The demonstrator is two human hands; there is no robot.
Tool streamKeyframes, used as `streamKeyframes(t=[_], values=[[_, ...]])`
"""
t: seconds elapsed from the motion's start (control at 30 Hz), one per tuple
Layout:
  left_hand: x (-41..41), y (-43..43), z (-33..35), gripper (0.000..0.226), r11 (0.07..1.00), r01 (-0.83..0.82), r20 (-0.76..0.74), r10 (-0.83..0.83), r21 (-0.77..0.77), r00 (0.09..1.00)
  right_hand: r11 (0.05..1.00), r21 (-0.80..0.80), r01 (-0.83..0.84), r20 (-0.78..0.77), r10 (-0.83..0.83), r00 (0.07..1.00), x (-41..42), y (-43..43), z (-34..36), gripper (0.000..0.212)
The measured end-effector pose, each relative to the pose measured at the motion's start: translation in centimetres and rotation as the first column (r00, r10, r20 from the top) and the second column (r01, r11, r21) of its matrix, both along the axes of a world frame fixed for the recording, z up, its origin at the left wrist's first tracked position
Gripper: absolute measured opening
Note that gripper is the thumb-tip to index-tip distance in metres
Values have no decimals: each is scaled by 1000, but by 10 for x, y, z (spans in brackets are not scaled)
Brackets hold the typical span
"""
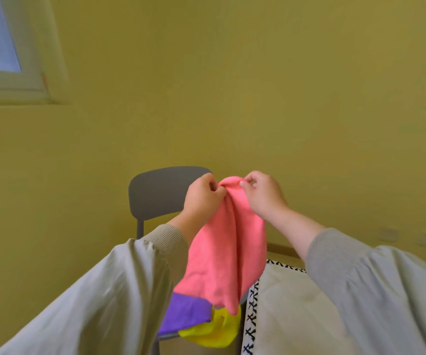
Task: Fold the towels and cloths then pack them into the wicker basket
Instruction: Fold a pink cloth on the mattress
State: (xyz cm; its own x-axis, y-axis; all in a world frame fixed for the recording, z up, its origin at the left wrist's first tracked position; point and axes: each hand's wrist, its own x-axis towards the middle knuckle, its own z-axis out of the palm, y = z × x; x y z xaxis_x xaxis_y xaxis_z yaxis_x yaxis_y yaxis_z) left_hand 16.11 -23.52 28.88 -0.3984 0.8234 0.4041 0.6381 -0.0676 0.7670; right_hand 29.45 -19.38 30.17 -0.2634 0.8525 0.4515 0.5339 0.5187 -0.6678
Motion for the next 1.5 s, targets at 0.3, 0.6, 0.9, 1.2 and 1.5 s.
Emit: streamKeyframes(t=[0.3, 0.6, 0.9, 1.2, 1.5], values=[[31, -38, 24, 16, 995, 38, -141, -25, 93, 990, 975, -155, 157, 403, -83, 912, 75, -29, 22, 32], [18, -50, 19, 12, 977, -82, -164, 50, -195, 985, 825, -490, -280, -437, 46, 898, 85, -51, 56, 23], [48, -80, 44, 52, 894, 448, 649, -336, -8, 683, 838, -433, -333, -563, 38, 826, 60, -69, 94, 27], [47, -75, 32, 11, 965, 185, -235, -226, -185, 945, 895, -360, -262, -490, 58, 870, 71, -75, 98, 54], [35, -65, 19, 27, 994, -112, -75, 112, -6, 991, 972, 60, 229, 10, -230, 973, 108, -60, 77, 37]])
